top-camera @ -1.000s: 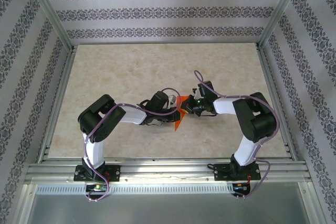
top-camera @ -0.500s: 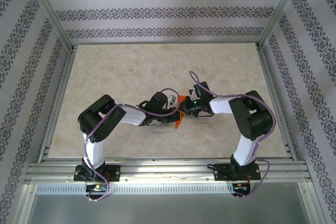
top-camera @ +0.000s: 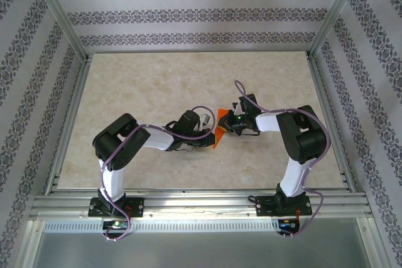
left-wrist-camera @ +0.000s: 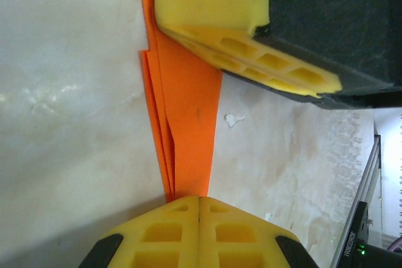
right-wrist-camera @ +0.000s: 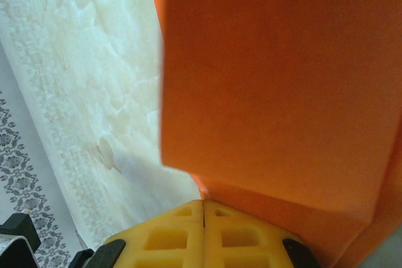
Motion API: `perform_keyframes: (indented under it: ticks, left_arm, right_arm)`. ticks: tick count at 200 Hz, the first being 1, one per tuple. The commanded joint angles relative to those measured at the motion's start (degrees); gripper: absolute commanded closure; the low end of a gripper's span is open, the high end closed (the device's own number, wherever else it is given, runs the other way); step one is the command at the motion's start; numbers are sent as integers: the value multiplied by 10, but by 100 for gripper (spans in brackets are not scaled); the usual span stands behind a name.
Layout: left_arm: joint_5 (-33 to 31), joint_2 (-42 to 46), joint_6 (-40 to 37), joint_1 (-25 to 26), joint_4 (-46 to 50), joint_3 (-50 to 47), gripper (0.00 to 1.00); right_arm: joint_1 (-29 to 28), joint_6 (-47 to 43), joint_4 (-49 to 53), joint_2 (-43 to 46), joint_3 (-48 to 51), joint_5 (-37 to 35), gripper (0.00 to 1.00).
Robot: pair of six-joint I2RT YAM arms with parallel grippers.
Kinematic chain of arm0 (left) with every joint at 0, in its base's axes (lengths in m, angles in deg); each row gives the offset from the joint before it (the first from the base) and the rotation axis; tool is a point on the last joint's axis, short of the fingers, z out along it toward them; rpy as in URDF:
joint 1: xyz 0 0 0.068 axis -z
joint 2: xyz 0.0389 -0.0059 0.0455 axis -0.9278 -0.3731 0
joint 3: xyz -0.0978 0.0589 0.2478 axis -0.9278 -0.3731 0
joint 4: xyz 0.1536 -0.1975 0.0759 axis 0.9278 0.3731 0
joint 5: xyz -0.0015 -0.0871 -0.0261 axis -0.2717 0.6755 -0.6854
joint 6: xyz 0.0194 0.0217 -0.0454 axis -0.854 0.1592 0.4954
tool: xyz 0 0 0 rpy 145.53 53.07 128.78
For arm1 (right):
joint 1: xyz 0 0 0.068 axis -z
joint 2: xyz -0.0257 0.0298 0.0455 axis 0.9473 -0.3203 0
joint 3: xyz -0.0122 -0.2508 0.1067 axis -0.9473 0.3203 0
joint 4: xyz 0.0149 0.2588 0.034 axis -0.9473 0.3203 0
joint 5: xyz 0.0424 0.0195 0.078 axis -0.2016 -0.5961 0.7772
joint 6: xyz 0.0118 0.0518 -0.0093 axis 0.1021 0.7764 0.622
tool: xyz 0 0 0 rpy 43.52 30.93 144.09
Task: Fold a paper plane with a square sheet of paper (pick it up from the middle)
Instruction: Fold the wing for the fifth time at the center of the table.
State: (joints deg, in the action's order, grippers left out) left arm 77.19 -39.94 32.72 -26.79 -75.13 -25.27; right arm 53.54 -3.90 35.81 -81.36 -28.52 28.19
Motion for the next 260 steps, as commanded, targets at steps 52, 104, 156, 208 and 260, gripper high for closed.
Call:
perform_keyframes:
  ticks: [52,104,156,208,260]
  left_arm:
    - [-27,63,-33,9,188,40,100]
    - [-37,82,-32,12,176,53,100]
    - [-53,47,-71,29,245,114,100]
    - [-83,6,-86,39,300,148,100]
    - [-116,-35,-85,51,328,147,100]
  right_arm:
    - [-36,11,3,32,42,-2,100]
    - [-42,19,-2,36,45,-8,100]
    - [-45,25,-6,31,44,-9,100]
    - [-46,27,-5,32,46,-10,100]
    - [-47,30,-6,36,47,-10,100]
